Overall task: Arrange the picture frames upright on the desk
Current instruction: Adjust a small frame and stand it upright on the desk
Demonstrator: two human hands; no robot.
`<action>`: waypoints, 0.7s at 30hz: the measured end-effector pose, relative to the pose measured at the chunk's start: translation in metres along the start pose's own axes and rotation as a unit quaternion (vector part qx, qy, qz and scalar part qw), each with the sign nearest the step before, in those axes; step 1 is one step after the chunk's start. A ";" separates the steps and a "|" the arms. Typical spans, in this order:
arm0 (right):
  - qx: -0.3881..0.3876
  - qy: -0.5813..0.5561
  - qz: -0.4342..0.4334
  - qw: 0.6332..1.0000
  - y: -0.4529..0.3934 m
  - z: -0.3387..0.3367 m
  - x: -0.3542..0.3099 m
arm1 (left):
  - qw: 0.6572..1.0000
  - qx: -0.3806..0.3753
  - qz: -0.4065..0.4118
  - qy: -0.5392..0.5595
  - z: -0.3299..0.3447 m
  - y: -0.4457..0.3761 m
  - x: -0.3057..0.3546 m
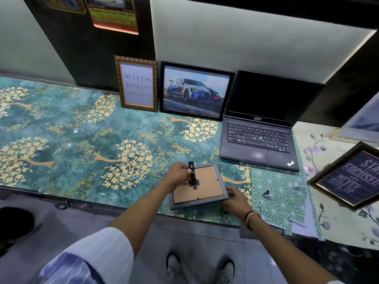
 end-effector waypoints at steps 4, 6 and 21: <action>-0.009 0.102 -0.163 0.981 0.005 -0.018 -0.013 | 0.996 -0.011 -0.040 0.078 -0.012 -0.008 0.016; 0.032 0.123 -0.219 0.967 -0.003 -0.022 -0.030 | 0.990 -0.039 -0.073 0.115 -0.016 -0.011 0.022; -0.012 0.031 -0.222 0.974 -0.076 -0.027 -0.133 | 0.985 -0.048 -0.034 0.164 -0.092 0.001 -0.004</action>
Point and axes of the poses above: each hand's wrist, its own y-axis away from the middle knuckle, its own z-axis out of the palm, x = y × z, the point moved 3 cm from there along -y, towards the middle knuckle, and after that the axes turned 3 degrees about -x, right-handed, at the moved point
